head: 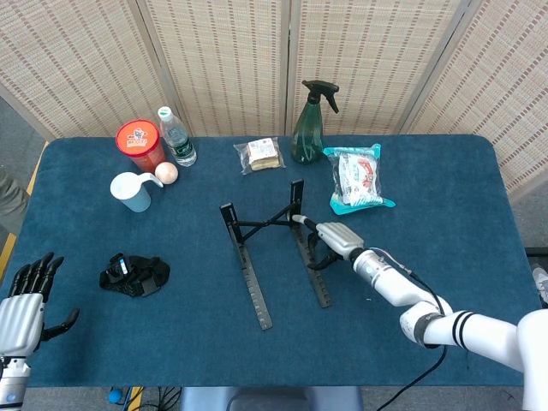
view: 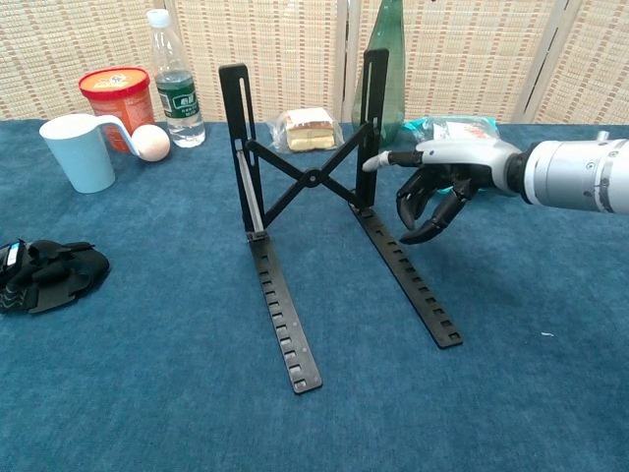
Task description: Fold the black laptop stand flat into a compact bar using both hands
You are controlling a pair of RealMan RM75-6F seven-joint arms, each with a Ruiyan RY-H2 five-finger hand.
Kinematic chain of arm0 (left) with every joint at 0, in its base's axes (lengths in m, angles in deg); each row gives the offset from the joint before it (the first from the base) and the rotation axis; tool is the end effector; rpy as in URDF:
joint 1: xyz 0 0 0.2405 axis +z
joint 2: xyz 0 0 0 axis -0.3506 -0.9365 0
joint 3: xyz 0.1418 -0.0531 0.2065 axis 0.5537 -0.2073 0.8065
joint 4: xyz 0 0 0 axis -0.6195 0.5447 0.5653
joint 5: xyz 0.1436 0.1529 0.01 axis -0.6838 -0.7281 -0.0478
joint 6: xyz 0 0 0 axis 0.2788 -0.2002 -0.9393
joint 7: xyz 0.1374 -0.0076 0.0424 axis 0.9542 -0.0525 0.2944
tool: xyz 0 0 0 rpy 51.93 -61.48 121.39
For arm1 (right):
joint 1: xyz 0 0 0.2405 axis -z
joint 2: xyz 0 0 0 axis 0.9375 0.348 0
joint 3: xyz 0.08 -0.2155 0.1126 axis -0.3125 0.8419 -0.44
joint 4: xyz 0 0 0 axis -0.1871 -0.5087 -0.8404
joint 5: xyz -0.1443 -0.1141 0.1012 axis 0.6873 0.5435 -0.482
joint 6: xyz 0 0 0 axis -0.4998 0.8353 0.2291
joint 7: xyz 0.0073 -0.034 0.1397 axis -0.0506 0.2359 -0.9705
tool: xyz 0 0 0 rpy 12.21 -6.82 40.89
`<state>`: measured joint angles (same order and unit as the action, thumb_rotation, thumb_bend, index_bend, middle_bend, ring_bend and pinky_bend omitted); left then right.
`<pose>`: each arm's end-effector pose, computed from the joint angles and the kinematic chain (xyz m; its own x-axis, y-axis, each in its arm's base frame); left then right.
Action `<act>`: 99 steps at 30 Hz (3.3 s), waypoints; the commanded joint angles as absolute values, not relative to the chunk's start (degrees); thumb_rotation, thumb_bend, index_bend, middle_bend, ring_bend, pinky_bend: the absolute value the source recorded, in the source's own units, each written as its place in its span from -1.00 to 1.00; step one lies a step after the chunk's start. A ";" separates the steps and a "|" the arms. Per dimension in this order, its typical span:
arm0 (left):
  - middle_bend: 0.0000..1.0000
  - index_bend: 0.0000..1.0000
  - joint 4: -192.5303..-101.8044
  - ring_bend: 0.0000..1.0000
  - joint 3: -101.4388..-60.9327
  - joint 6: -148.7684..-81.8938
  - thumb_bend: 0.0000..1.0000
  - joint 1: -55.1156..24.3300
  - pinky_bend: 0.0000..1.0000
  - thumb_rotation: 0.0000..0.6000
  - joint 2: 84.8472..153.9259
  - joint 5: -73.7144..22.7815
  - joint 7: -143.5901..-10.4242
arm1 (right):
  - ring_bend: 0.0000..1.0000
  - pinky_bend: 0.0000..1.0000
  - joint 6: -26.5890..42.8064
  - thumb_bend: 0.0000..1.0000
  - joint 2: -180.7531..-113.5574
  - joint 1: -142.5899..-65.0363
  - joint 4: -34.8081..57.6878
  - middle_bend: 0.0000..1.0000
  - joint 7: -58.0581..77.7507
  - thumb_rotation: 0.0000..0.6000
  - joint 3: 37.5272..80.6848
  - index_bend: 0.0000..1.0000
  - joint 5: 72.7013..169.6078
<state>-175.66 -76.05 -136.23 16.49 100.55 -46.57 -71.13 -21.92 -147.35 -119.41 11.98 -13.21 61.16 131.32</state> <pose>-0.2905 0.1747 0.1486 0.3485 0.0202 0.9371 0.9355 0.0553 -0.3491 -0.1637 -0.3802 -0.0138 0.1386 -0.6120 0.7786 -0.9707 -0.2398 -0.0156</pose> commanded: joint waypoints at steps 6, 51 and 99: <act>-0.99 -0.89 -175.43 -0.99 -76.15 -135.94 -0.53 16.25 -0.99 1.00 100.82 -46.49 -71.11 | -0.17 -0.35 -22.10 -0.74 -147.99 -119.11 10.87 0.32 -12.23 1.00 60.86 -1.00 130.45; -0.99 -0.89 -176.46 -0.99 -76.07 -137.05 -0.53 16.69 -0.99 1.00 100.28 -47.11 -70.64 | -0.49 -0.37 -14.78 -0.74 -134.00 -117.29 33.22 -0.29 -31.07 1.00 58.32 -0.97 147.09; -0.99 -0.89 -176.69 -0.99 -75.52 -138.70 -0.53 18.75 -0.99 1.00 99.03 -46.98 -72.06 | -0.82 -0.74 -26.99 -0.91 -161.49 -135.76 5.22 -0.58 -33.49 1.00 56.37 -0.97 136.16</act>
